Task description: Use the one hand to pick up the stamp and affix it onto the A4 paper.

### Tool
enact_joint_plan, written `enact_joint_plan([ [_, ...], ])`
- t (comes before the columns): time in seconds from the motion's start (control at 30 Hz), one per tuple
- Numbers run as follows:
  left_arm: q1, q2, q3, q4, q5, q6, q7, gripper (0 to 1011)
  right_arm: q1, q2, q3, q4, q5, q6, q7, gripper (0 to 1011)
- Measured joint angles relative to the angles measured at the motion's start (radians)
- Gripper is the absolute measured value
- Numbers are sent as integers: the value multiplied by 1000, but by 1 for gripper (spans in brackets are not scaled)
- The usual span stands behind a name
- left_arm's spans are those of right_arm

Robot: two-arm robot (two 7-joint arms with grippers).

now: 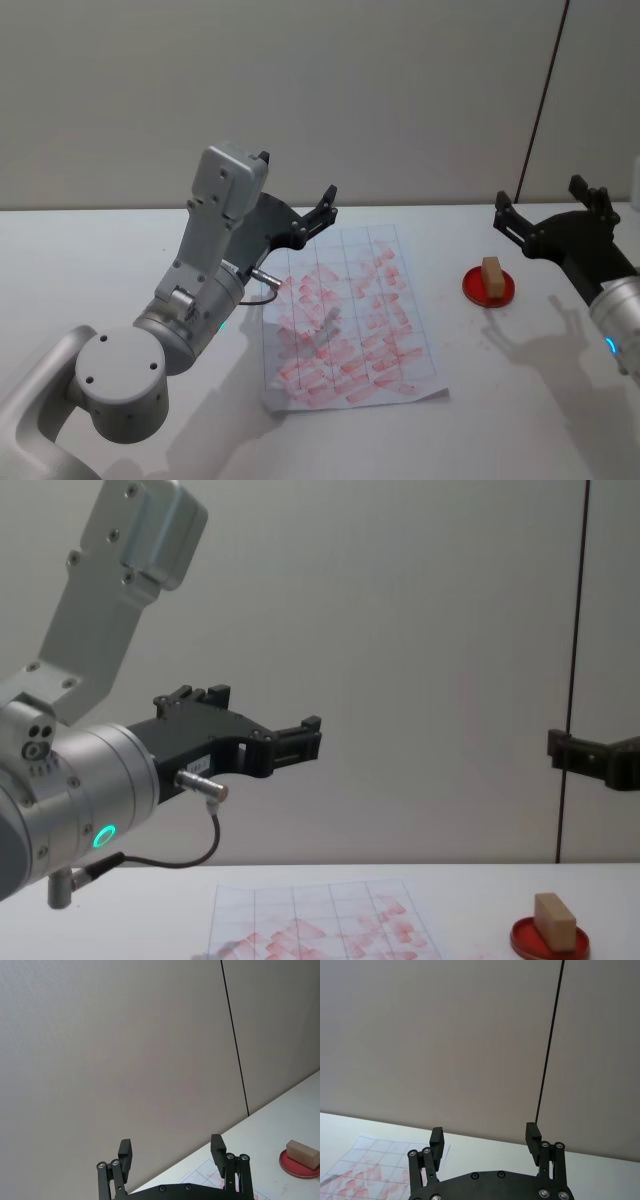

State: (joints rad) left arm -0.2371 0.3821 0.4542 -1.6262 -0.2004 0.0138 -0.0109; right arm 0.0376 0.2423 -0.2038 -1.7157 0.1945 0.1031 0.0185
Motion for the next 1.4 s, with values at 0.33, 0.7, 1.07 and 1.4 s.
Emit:
enact_joint_plan([
  [0.33,0,0,0,0,0,0,0,1001,-43,79,-19,-43,77,-58,40,1001],
  [0.7,0,0,0,0,0,0,0,1001,-52,95,-23,-51,93,-69,48,1001],
  [1.07,0,0,0,0,0,0,0,1001,-52,93,-23,-51,93,-67,48,1001],
  [1.4,0,0,0,0,0,0,0,1001,-34,64,-34,-35,82,-6,17,1001],
])
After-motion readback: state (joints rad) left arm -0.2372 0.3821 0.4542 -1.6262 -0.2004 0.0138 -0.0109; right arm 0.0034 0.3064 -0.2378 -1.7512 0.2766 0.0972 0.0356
